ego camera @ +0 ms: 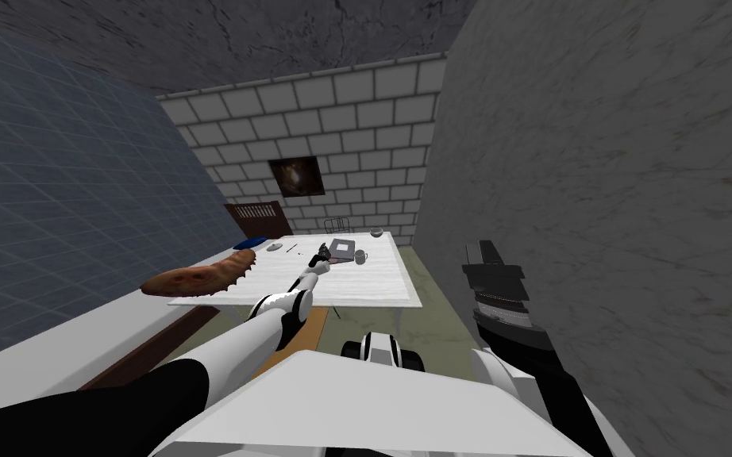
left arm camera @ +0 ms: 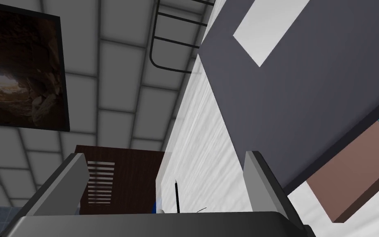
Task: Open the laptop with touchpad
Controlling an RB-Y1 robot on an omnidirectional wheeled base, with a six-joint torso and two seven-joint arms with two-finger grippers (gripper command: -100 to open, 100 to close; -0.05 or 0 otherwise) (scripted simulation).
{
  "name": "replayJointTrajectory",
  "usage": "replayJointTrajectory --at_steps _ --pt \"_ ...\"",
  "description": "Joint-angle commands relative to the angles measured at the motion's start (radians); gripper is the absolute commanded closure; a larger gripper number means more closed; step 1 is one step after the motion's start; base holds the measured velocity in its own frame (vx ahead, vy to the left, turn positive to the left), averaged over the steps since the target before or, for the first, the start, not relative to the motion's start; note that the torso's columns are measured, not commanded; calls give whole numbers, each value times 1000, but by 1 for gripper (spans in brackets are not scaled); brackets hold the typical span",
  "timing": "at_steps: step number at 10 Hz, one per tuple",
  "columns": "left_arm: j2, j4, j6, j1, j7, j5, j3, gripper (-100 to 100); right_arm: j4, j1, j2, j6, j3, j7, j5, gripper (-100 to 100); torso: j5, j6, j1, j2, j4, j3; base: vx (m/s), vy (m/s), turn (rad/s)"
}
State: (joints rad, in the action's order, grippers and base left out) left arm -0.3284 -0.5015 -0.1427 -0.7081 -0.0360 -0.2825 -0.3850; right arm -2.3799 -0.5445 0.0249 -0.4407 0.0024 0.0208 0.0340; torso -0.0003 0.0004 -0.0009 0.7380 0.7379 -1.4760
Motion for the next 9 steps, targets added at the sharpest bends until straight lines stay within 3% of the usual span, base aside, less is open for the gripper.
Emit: replayJointTrajectory --at_steps 1,2,3,4,5,6,7,8,9 --pt "-33 6 11 -3 -42 -24 71 -100 0 0 0 0 0 0 0 0 0 -1 0 0 0 0 9 -47 48" --pt "-61 13 20 -8 -78 -44 100 -100 0 0 0 0 0 0 0 0 0 0 2 0 0 0 16 -53 83" --pt "-61 13 20 -8 -78 -44 126 -100 0 0 0 0 0 0 0 0 0 -1 1 0 0 0 6 -54 42" --pt "-90 20 28 -13 -114 -65 158 -100 0 0 0 0 0 0 0 0 0 0 1 0 0 0 6 -54 75" --pt "-90 20 28 -13 -114 -65 181 -100 0 0 0 0 0 0 0 0 0 -1 1 0 0 0 8 -52 46" --pt "-119 28 37 -18 -150 -85 209 -100 0 0 0 0 0 0 0 0 0 0 1 0 0 0 -2 -70 62" --pt "-119 28 37 -18 -150 -85 230 -100 0 0 0 0 0 0 0 0 0 -1 0 0 0 0 7 -53 47" --pt "-148 35 45 -23 -187 -106 261 -100 0 0 0 0 0 0 0 0 0 0 1 0 0 0 13 -56 64" --pt "-148 35 45 -23 -187 -106 290 -100 0 0 0 0 0 0 0 0 0 -1 1 -1 0 0 15 -52 48"
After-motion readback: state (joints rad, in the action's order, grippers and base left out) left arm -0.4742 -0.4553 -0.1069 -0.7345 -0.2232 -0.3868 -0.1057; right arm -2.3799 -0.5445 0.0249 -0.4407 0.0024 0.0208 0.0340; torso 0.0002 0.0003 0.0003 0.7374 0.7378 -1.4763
